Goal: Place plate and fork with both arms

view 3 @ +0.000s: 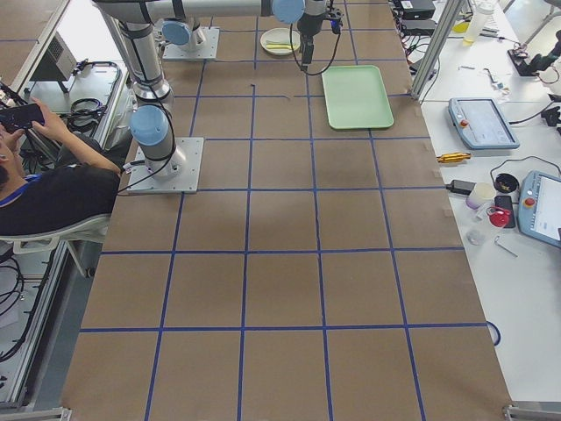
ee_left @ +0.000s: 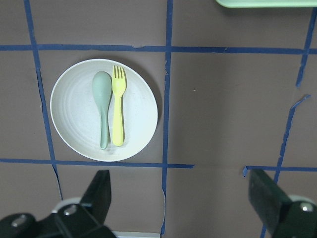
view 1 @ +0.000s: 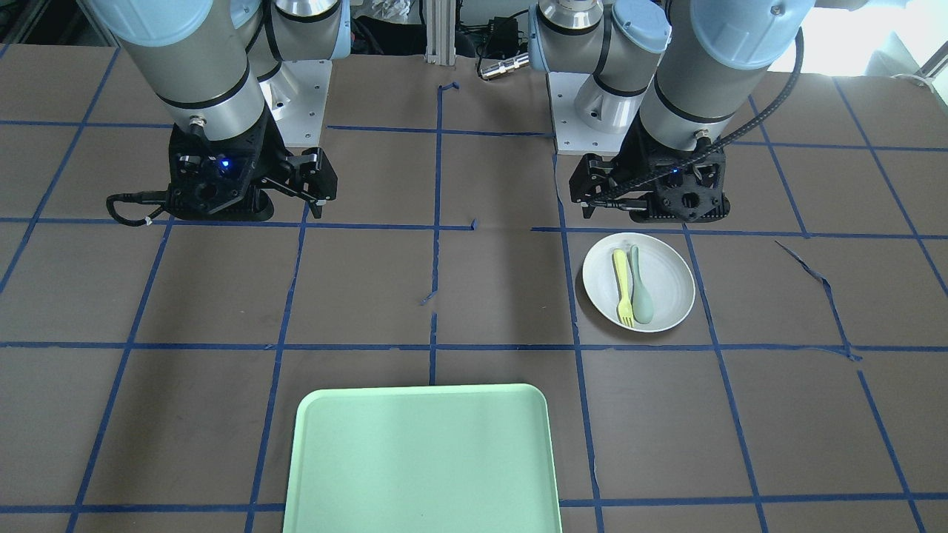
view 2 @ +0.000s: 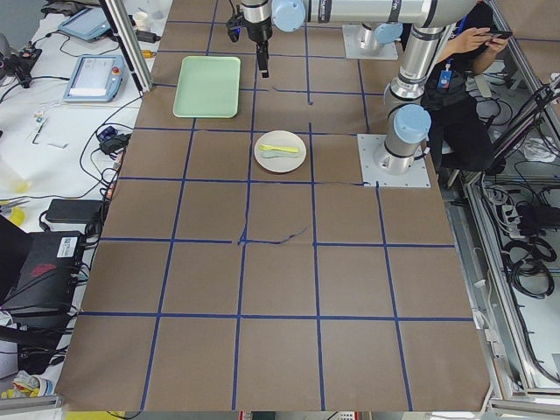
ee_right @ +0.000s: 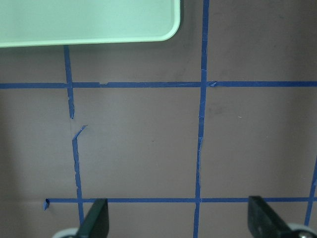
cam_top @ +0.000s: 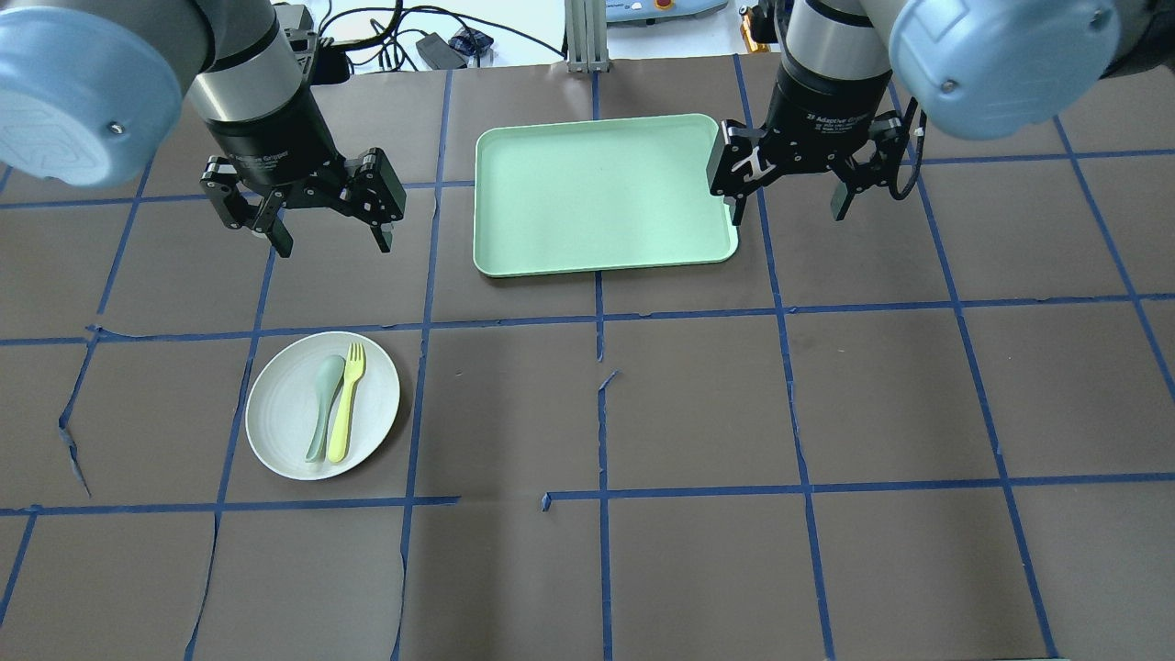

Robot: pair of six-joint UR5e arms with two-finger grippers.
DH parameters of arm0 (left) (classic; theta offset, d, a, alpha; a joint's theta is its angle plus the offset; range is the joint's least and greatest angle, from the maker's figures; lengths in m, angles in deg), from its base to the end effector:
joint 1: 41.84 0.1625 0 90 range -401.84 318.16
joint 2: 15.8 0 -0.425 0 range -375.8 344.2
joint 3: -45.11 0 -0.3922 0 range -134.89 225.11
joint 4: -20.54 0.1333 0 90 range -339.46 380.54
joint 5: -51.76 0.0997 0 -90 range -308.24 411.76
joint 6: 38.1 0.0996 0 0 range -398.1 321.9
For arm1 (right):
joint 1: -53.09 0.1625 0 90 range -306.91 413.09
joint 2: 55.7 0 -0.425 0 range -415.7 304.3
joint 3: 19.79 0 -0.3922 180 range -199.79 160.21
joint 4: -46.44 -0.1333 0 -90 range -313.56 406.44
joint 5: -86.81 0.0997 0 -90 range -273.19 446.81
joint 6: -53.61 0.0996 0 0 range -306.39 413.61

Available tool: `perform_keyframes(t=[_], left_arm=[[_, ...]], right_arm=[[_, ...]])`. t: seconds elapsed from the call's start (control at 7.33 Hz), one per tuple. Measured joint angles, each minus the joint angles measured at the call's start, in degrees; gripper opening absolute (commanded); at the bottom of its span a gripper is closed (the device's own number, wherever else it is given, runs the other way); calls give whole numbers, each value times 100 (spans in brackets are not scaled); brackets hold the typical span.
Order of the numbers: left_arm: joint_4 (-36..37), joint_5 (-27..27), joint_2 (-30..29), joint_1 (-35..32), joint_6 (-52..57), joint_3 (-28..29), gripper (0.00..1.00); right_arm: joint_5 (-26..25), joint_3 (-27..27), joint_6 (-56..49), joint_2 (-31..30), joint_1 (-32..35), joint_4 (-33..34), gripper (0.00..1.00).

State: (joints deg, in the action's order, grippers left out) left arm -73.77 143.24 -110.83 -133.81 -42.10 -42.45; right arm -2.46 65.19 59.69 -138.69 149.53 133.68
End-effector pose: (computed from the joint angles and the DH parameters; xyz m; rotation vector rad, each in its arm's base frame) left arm -0.1484 -0.5113 0.4573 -0.0526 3.1036 0.1848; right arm 0.1937 -0.5165 0.4632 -0.0090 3.1352 0.1314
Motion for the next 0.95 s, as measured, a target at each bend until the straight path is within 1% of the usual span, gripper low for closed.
perform_keyframes(t=[0.41, 0.95], left_arm=[[71, -9, 74, 55, 34, 2, 100], [105, -41, 28, 51, 11, -3, 100]], right_arm=[[-77, -4, 9, 36, -3, 21, 100], [-201, -15, 14, 45, -3, 28, 100]])
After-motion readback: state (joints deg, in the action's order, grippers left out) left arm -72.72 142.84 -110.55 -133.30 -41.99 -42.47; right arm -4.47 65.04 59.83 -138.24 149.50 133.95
